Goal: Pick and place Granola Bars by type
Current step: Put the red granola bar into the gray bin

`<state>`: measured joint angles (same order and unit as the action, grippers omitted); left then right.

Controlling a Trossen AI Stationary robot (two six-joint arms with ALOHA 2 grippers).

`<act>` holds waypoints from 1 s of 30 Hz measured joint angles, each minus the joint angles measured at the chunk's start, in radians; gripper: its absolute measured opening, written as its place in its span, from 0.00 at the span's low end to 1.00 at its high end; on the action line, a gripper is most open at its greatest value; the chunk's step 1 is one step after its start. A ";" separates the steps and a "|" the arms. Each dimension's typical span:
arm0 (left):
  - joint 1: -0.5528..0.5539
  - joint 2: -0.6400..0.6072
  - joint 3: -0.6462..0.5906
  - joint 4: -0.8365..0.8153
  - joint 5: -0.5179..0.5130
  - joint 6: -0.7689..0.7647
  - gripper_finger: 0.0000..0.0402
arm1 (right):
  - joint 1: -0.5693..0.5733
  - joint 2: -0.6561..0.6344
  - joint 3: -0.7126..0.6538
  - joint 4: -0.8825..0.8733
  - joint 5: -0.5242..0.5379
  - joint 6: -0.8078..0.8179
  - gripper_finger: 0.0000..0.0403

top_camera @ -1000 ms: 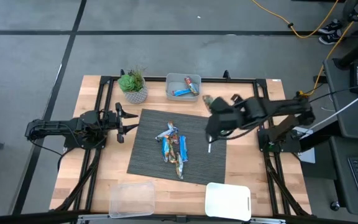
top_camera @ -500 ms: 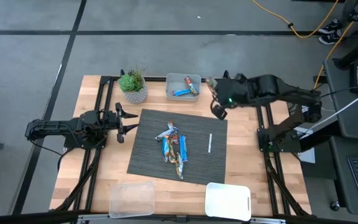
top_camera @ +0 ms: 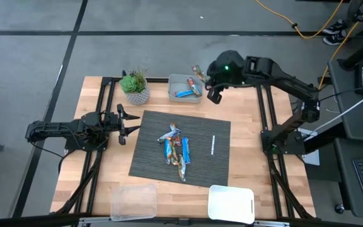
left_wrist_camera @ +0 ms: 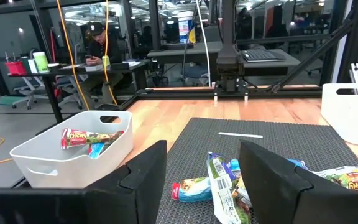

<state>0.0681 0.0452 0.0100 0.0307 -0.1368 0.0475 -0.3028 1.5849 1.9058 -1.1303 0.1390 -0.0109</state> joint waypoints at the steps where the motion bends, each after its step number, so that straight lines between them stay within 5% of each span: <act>1: 0.000 0.000 0.000 0.000 0.000 0.000 0.47 | -0.017 0.002 0.000 0.009 -0.020 -0.019 0.08; 18: 0.000 0.000 0.000 0.000 0.000 0.000 0.48 | -0.257 0.179 0.000 0.182 -0.288 -0.194 0.07; 30: 0.000 0.000 0.000 0.000 0.000 0.000 0.47 | -0.321 0.330 0.087 0.138 -0.299 -0.243 0.06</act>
<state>0.0681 0.0456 0.0101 0.0307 -0.1368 0.0475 -0.6240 1.9148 1.9931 -0.9926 -0.1600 -0.2538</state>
